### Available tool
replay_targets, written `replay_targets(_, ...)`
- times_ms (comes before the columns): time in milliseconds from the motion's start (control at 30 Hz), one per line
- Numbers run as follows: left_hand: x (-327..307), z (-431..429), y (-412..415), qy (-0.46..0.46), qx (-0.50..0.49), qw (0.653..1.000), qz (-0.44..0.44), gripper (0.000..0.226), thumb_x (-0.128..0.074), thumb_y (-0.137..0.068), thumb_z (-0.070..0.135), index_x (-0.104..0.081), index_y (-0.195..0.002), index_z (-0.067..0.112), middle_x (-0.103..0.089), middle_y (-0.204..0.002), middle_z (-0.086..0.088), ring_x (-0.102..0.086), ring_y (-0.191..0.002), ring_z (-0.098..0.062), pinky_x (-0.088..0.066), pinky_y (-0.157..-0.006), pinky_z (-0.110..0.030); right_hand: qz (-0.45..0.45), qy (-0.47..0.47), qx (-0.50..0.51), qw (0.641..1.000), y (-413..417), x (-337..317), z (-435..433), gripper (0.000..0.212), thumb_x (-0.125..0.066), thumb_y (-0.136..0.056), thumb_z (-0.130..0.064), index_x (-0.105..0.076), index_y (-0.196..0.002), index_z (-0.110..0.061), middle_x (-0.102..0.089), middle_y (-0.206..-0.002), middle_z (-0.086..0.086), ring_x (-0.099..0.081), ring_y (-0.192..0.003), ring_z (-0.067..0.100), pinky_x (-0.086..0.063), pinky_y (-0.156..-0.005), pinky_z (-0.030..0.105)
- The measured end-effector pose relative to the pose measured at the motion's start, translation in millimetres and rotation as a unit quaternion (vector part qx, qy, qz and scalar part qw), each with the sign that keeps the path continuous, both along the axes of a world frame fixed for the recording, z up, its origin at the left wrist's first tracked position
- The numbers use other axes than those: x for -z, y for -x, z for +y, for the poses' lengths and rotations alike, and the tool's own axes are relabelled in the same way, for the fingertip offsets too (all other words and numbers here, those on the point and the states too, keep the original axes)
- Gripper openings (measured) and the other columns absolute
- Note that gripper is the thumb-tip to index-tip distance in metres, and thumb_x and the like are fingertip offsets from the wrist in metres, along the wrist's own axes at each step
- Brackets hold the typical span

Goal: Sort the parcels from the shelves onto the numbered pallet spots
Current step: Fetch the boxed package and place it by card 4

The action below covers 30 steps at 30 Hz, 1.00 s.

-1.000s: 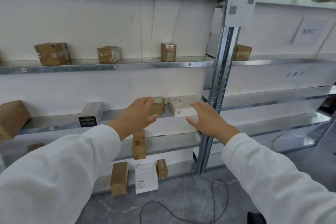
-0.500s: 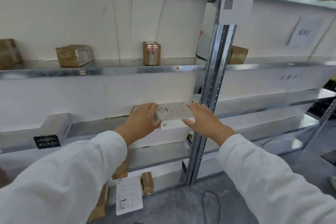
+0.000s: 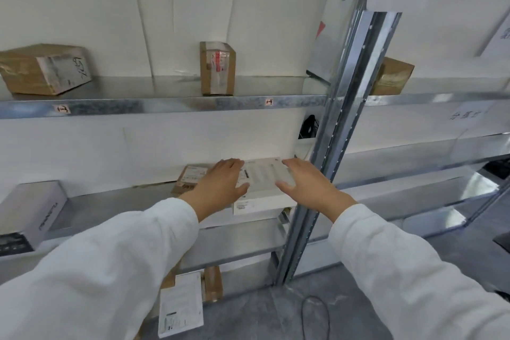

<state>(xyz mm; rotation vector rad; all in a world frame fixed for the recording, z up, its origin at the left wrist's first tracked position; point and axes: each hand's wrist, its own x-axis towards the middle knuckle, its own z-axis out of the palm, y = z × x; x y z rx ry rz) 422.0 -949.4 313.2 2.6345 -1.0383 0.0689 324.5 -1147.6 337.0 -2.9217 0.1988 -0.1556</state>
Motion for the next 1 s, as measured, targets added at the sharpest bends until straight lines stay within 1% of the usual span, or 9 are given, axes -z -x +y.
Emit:
replay_targets(67,11,-10,-12,-0.010,-0.005,1.000,0.007,0.061,-0.051,-0.094,0.042,-0.033,-0.145,0.014,-0.040,-0.147,-0.003,-0.036,-0.133,-0.022,-0.031,-0.112,-0.037,0.010,-0.014,-0.006,1.000,-17,9,-16,0.067,-0.050,-0.094,-0.051,-0.034,-0.147,-0.014,-0.041,-0.148,0.004,-0.039,-0.133,0.026,-0.032,-0.112,0.039)
replay_targets(167,22,-30,-35,-0.010,-0.021,1.000,0.008,0.061,-0.050,-0.094,0.042,-0.032,-0.145,0.013,-0.042,-0.146,-0.003,-0.038,-0.133,-0.021,-0.028,-0.114,-0.036,0.024,-0.019,-0.022,0.999,-48,23,-42,0.066,-0.048,-0.095,-0.050,-0.031,-0.149,-0.014,-0.038,-0.151,0.004,-0.037,-0.136,0.025,-0.029,-0.114,0.037)
replay_targets(300,33,-64,-63,-0.009,-0.058,0.998,0.017,0.062,-0.051,-0.095,0.040,-0.031,-0.147,0.012,-0.040,-0.148,-0.003,-0.035,-0.135,-0.021,-0.029,-0.113,-0.034,0.033,-0.042,-0.045,0.998,-89,40,-80,0.064,-0.047,-0.096,-0.049,-0.030,-0.149,-0.015,-0.037,-0.151,0.003,-0.034,-0.137,0.026,-0.029,-0.112,0.036)
replay_targets(400,44,-86,-81,-0.018,-0.082,0.996,0.028,0.064,-0.049,-0.095,0.044,-0.030,-0.147,0.013,-0.038,-0.150,-0.003,-0.035,-0.137,-0.020,-0.031,-0.113,-0.039,0.047,-0.077,-0.068,0.994,-114,56,-112,0.065,-0.046,-0.097,-0.048,-0.027,-0.150,-0.015,-0.032,-0.154,0.002,-0.032,-0.139,0.023,-0.028,-0.113,0.036)
replay_targets(533,61,-111,-101,-0.026,-0.122,0.991,0.041,0.062,-0.048,-0.095,0.045,-0.032,-0.146,0.013,-0.043,-0.145,-0.004,-0.040,-0.133,-0.021,-0.038,-0.108,-0.042,0.070,-0.103,-0.099,0.987,-144,76,-148,0.063,-0.046,-0.098,-0.046,-0.027,-0.149,-0.015,-0.032,-0.153,0.001,-0.038,-0.136,0.021,-0.034,-0.111,0.037)
replay_targets(733,86,-128,-122,-0.029,-0.177,0.982,0.060,0.060,-0.051,-0.095,0.042,-0.036,-0.144,0.010,-0.047,-0.142,-0.006,-0.044,-0.131,-0.023,-0.037,-0.108,-0.039,0.132,-0.122,-0.104,0.978,-186,110,-173,0.067,-0.046,-0.098,-0.043,-0.021,-0.152,-0.011,-0.026,-0.156,0.005,-0.032,-0.141,0.023,-0.030,-0.114,0.039)
replay_targets(800,94,-127,-132,-0.032,-0.193,0.978,0.068,0.059,-0.052,-0.094,0.041,-0.038,-0.142,0.010,-0.050,-0.140,-0.007,-0.046,-0.129,-0.023,-0.037,-0.108,-0.038,0.150,-0.127,-0.095,0.976,-199,124,-173,0.067,-0.045,-0.098,-0.044,-0.021,-0.151,-0.011,-0.028,-0.155,0.005,-0.032,-0.140,0.024,-0.031,-0.113,0.041)
replay_targets(900,106,-124,-147,-0.028,-0.201,0.975,0.091,0.058,-0.052,-0.094,0.041,-0.038,-0.141,0.009,-0.051,-0.139,-0.007,-0.046,-0.128,-0.022,-0.037,-0.108,-0.037,0.164,-0.118,-0.085,0.976,-215,146,-173,0.061,-0.046,-0.096,-0.045,-0.031,-0.144,-0.012,-0.041,-0.145,0.005,-0.042,-0.132,0.023,-0.040,-0.108,0.041)
replay_targets(1000,120,-119,-161,-0.032,-0.195,0.976,0.093,0.057,-0.051,-0.095,0.041,-0.038,-0.141,0.009,-0.050,-0.138,-0.006,-0.046,-0.128,-0.021,-0.036,-0.108,-0.035,0.144,-0.046,-0.081,0.985,-228,162,-175,0.055,-0.046,-0.095,-0.047,-0.038,-0.136,-0.011,-0.049,-0.133,0.006,-0.050,-0.121,0.023,-0.045,-0.102,0.039)
